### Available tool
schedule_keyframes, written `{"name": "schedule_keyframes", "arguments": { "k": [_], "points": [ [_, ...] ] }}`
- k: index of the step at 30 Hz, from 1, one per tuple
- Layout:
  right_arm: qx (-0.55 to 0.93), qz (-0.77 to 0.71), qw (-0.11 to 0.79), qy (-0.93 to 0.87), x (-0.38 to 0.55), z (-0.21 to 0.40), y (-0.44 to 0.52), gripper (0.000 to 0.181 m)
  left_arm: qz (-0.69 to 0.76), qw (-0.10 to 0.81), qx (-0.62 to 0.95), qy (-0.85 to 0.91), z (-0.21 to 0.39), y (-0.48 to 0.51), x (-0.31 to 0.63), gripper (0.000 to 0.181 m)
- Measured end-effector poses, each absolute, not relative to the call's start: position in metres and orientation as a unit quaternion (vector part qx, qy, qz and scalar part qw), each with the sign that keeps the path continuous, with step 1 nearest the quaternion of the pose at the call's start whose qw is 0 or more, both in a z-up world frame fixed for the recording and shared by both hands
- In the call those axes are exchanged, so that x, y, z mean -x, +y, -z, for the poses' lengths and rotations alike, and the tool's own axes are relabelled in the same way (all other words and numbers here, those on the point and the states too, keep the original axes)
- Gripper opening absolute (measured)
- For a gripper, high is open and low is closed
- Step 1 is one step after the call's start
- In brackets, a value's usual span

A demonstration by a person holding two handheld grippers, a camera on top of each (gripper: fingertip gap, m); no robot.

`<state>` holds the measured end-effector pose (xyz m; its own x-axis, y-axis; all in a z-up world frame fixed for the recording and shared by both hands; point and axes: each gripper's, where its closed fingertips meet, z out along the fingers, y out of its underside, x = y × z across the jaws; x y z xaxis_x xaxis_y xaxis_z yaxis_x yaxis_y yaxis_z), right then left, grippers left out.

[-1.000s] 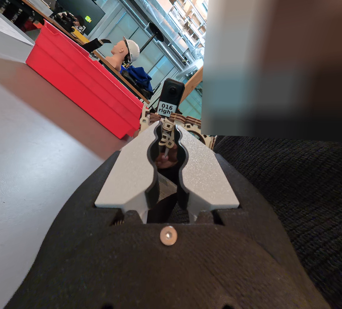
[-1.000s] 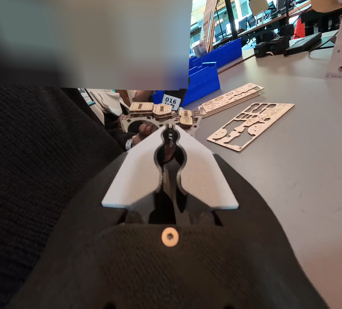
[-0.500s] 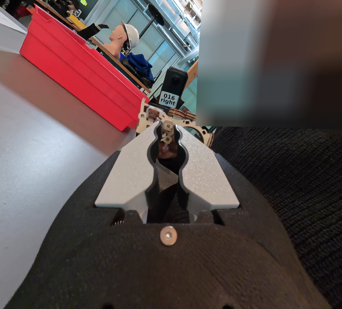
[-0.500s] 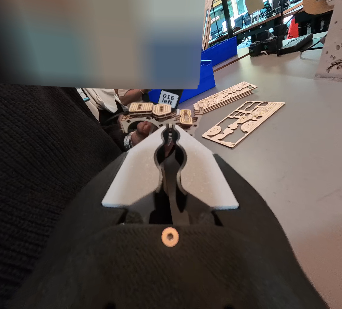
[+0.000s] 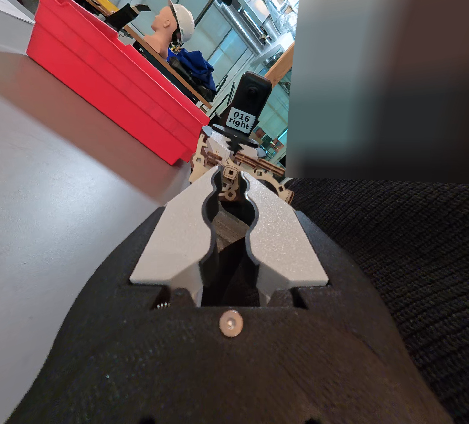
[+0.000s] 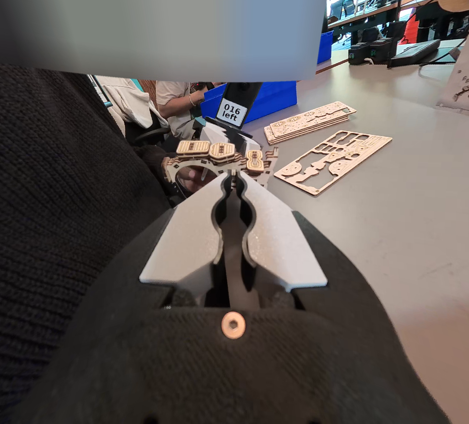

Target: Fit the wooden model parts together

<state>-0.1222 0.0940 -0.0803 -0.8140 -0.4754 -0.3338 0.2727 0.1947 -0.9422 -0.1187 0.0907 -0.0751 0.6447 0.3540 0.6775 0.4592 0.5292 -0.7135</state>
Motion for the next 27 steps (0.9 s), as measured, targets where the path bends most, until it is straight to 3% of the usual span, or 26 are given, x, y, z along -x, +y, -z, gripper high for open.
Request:
{"name": "schedule_keyframes", "arguments": {
  "k": [11,20,27],
  "points": [
    [0.104,0.609,0.266,0.74,0.119,0.091,0.096,0.002,0.035,0.728,0.543,-0.418,0.088,0.094,0.114,0.011],
    [0.092,0.609,0.326,0.717,0.108,0.087,0.102,0.002,0.078,0.743,0.53,-0.403,0.081,0.101,0.104,0.011],
    [0.108,0.591,0.31,0.737,0.103,0.099,0.103,0.002,0.087,0.732,0.535,-0.414,0.085,0.103,0.105,0.012]
  ]
}}
